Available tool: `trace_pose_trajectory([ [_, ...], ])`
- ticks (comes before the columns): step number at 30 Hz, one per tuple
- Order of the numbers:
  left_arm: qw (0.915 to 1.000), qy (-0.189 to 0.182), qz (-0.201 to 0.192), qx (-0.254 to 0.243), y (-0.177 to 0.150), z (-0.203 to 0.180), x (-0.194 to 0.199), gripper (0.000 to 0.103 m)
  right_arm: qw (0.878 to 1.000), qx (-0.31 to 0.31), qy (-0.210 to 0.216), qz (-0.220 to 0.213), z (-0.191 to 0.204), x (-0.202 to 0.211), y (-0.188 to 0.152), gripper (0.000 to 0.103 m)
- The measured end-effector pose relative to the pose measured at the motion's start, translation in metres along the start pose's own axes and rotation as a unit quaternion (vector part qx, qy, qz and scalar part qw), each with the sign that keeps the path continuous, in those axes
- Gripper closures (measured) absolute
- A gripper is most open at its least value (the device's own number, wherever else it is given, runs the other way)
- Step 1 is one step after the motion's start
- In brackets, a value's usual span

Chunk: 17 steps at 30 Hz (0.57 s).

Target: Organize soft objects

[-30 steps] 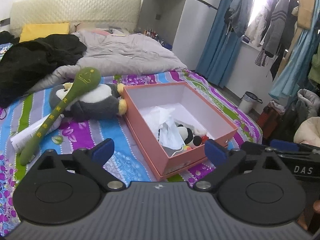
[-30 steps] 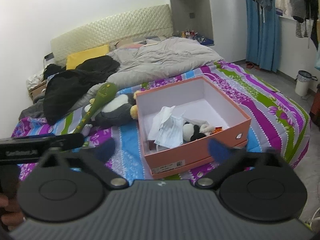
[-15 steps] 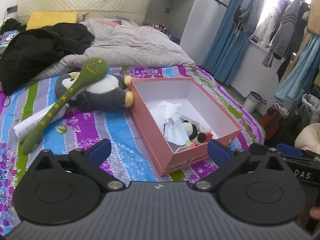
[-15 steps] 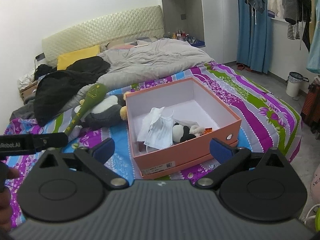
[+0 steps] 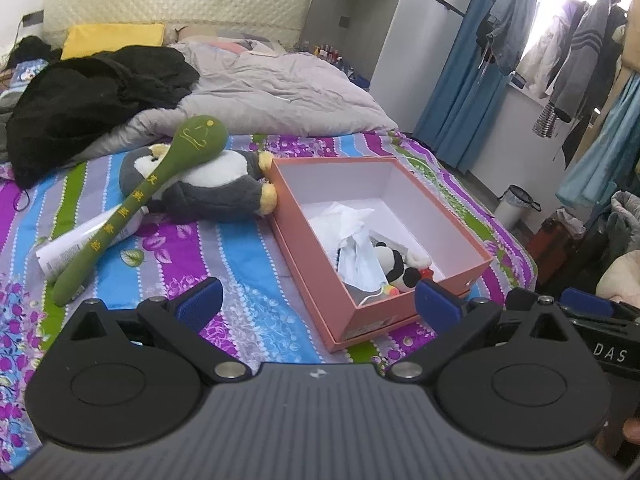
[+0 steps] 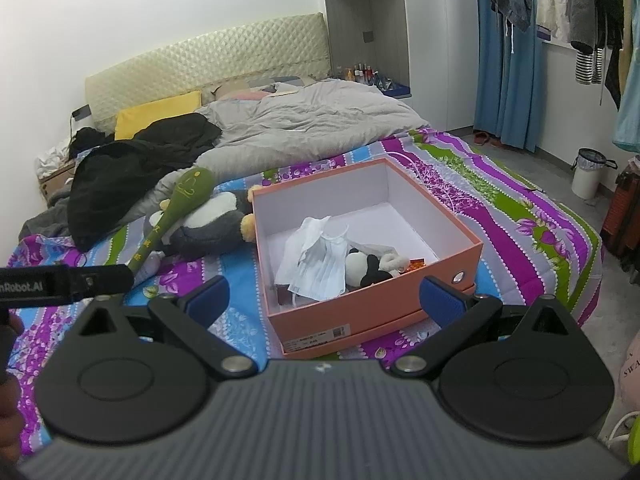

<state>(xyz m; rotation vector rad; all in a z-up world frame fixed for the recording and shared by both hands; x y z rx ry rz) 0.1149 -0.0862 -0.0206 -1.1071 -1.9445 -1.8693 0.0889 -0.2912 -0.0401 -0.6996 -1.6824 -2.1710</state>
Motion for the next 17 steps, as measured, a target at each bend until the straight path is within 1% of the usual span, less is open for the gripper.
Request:
trace_pose_trajectory([
  [10, 1.0, 0.0, 0.0, -0.008, 0.0, -0.0038, 0.0019, 0.0, 1.0, 0.001, 0.0, 0.006, -0.0001, -0.0029, -0.0015, 0.0],
  [17, 1.0, 0.002, 0.001, -0.004, 0.0003, -0.0025, 0.0026, 0.0, 1.0, 0.004, 0.003, -0.001, 0.0013, -0.0018, -0.001, 0.0],
])
Point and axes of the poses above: each gripper's, at about its wrist camera, not at the fingertips, and x roughly against the way its jaws point, z to its left, y to its top, the point moved 7 cm from there along -x, roughly the way its jaws point, and after that the axes turned 5 degrees about -x, right-handed, at the moved point
